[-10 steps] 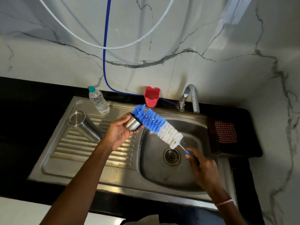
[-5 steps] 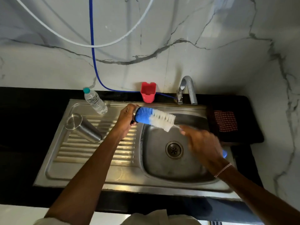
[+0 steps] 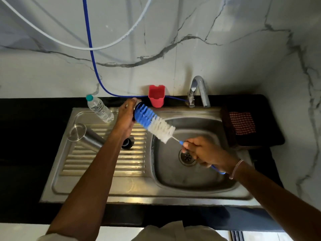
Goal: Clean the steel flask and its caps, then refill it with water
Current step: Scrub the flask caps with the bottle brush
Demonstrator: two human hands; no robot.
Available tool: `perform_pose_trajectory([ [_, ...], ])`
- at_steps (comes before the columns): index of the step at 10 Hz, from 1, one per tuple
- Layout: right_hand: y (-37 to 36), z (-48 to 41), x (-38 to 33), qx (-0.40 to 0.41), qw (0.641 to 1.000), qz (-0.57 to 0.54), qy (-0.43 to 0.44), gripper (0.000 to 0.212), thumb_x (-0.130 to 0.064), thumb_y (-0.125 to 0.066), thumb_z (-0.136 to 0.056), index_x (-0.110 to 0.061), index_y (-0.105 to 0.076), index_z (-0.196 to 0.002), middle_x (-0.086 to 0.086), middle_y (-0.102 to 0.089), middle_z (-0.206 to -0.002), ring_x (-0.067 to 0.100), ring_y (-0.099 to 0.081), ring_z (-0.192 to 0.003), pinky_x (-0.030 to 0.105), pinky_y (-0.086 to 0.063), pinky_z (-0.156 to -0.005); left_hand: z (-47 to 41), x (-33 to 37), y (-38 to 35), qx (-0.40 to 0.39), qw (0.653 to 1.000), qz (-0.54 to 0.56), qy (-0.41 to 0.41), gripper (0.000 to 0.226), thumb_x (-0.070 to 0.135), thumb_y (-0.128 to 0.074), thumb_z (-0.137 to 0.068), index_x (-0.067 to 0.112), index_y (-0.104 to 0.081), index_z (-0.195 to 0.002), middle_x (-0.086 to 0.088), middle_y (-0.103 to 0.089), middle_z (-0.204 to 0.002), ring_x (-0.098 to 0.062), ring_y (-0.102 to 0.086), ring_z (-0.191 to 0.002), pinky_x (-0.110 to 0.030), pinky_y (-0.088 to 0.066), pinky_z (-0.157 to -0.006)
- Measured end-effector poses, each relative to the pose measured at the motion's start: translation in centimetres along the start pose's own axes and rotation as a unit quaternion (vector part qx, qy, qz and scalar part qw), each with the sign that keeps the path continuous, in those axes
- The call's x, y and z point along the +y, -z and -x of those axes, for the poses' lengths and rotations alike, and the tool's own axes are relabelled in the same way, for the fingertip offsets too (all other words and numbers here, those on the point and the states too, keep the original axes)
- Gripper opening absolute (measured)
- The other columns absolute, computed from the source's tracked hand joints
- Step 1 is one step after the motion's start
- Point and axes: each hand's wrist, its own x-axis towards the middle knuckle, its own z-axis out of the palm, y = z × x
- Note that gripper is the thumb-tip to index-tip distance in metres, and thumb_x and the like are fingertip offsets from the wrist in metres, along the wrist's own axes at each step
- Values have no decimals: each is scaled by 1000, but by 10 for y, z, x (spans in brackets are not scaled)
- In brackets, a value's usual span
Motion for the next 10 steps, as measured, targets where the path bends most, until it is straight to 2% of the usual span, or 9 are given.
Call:
perform_pose_trajectory([
  [1, 3, 8, -11, -55, 966, -238, -89, 30, -29, -50, -105, -4, -65, -102, 4, -28, -60, 8, -22, -40, 16, -19, -36, -5, 11, 2, -9, 1000, -12, 2, 22, 31, -52, -104, 18, -69, -96, 4, -70, -82, -11, -67, -80, -30, -50, -71],
  [2, -3, 20, 6, 104, 965, 221, 95, 22, -41, -51, -102, -22, -61, -108, 6, -57, -67, 21, -50, -47, 31, -44, -41, -5, 12, 1, 7, 999, -39, -8, 21, 31, -54, -103, 20, -69, -96, 4, -70, -81, -11, -65, -78, -28, -48, -67],
  [3, -10, 19, 27, 250, 778, 557, 149, 18, -24, -56, -96, -22, -59, -114, 2, -64, -76, 28, -60, -55, 36, -49, -46, 1, 5, -4, 11, 999, -43, -6, 22, 32, -52, -104, 21, -67, -93, 4, -67, -79, -10, -62, -72, -23, -44, -56],
  [4, -13, 19, 17, 140, 975, 128, 113, 23, -35, -44, -105, -23, -58, -92, -7, -50, -58, 15, -45, -43, 27, -39, -44, 3, 0, -6, -8, 999, -41, -9, 21, 30, -53, -103, 18, -69, -95, -6, -66, -88, -20, -61, -81, -27, -43, -59],
  [5, -2, 18, 1, -1, 966, -243, -83, 38, -39, -46, -105, -6, -60, -95, -2, -30, -55, 8, -21, -41, 18, -17, -39, 5, 2, -5, -20, 996, -80, -18, 24, 30, -51, -103, 18, -70, -95, -4, -66, -84, -13, -57, -69, -22, -39, -50],
  [6, 3, 21, 11, 149, 968, 196, 57, 36, -53, -49, -100, -20, -62, -104, -1, -52, -61, 17, -47, -47, 27, -40, -45, 3, 4, -2, 5, 996, -88, -16, 24, 31, -52, -102, 19, -70, -94, -1, -65, -82, -11, -54, -67, -25, -34, -49],
  [7, -2, 25, 24, 270, 776, 560, 108, 21, -28, -55, -100, -26, -59, -120, 1, -66, -83, 27, -63, -59, 31, -46, -48, 2, 1, -2, 28, 997, -72, -10, 22, 31, -52, -102, 18, -69, -95, -1, -61, -76, -12, -51, -64, -26, -31, -49],
  [9, 9, 18, 0, 45, 978, -184, -88, 31, -37, -51, -104, -20, -76, -97, 1, -23, -61, 10, -16, -45, 21, -13, -43, 10, 6, -1, 29, 998, -50, -20, 23, 29, -53, -101, 20, -72, -92, 2, -66, -80, -10, -58, -68, -20, -36, -47],
  [10, 15, 17, 9, 141, 971, 189, 41, 24, -41, -57, -100, -20, -68, -96, 1, -53, -63, 15, -46, -48, 26, -35, -47, 15, 9, 1, 35, 997, -65, -21, 25, 31, -51, -104, 15, -71, -103, 4, -68, -80, -6, -61, -64, -16, -40, -44],
])
